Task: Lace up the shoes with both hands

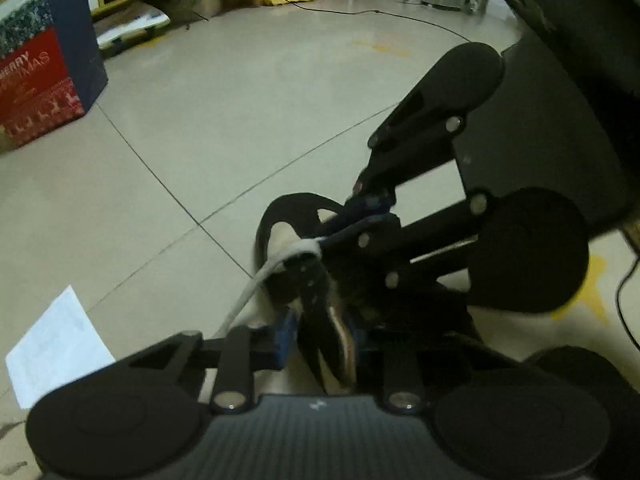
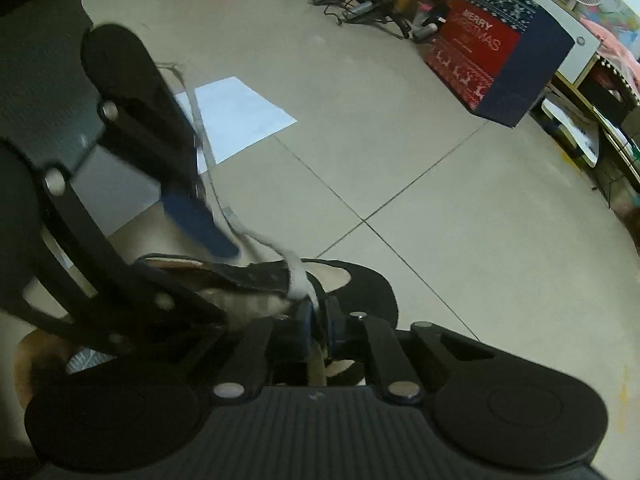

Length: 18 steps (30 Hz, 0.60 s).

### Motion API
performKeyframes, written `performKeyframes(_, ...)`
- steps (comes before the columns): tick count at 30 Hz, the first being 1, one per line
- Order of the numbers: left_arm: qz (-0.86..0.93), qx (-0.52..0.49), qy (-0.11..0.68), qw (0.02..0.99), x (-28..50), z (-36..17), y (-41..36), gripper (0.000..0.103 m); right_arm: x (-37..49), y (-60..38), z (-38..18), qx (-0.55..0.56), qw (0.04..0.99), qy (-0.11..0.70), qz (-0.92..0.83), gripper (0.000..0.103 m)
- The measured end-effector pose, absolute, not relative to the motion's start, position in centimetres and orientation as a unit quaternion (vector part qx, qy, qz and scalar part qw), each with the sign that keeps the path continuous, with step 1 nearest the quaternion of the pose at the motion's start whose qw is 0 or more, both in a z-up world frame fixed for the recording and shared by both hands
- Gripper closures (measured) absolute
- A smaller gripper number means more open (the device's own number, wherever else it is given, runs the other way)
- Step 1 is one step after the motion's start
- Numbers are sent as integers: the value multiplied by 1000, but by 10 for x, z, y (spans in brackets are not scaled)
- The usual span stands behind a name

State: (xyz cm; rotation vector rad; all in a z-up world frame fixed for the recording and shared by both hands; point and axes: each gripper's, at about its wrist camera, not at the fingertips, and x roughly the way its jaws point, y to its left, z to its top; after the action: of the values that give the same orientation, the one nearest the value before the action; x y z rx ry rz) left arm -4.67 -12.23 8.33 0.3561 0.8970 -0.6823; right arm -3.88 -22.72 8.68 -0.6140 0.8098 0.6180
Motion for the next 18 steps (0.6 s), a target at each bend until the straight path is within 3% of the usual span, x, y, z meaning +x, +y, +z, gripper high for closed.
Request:
performKeyframes(1, -313, 171, 421, 834, -49, 82, -125, 90, -40, -229, 86, -279, 837, 377, 282, 101)
performKeyframes(4, -279, 151, 431, 844, -49, 78, -127, 97, -45, -238, 90, -222, 874, 359, 242, 102)
performKeyframes(13, -232, 130, 454, 850, -48, 71, -125, 97, -55, -252, 84, -117, 916, 350, 154, 103)
performKeyframes(18, -230, 121, 459, 849, -47, 72, -126, 98, -51, -249, 84, -129, 924, 341, 115, 103)
